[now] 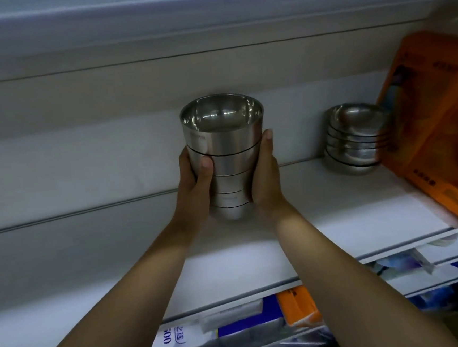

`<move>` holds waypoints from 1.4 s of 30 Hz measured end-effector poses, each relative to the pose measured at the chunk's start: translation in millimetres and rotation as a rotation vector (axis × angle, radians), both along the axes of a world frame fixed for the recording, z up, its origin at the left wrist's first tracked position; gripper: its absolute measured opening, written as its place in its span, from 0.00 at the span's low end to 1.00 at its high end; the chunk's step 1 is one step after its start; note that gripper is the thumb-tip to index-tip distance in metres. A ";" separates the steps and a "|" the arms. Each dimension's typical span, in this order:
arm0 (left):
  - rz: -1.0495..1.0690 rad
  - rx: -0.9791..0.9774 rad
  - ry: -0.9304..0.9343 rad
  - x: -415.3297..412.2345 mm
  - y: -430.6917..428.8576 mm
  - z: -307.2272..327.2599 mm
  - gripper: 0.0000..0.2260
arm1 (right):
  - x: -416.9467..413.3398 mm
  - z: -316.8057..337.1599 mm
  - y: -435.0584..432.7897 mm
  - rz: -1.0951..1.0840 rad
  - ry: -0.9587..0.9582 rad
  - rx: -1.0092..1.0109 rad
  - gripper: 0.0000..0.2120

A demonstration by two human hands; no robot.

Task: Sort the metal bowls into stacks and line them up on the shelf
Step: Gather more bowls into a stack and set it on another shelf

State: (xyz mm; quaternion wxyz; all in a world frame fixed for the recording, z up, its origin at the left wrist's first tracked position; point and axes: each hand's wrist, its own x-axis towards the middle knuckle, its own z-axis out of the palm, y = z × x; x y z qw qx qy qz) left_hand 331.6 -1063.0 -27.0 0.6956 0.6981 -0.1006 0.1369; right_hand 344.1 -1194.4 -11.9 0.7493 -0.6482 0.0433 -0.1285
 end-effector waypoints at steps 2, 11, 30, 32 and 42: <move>0.029 -0.008 -0.006 5.2 8.2 -1.4 0.37 | 5.6 -0.4 9.8 0.015 0.007 -0.006 0.32; 0.061 0.000 -0.015 15.6 27.7 -3.0 0.34 | 18.6 -3.7 34.4 -0.038 0.026 -0.033 0.38; 0.096 0.306 0.061 -3.3 65.7 -0.5 0.32 | 1.4 -5.6 32.6 -0.037 0.006 -0.136 0.18; 0.139 0.391 0.058 -16.1 78.3 -3.0 0.28 | -13.5 -10.8 32.6 -0.065 -0.009 -0.190 0.18; 0.292 0.636 0.143 -95.8 182.2 -8.5 0.23 | -101.9 -32.0 95.1 -0.304 -0.098 -0.550 0.24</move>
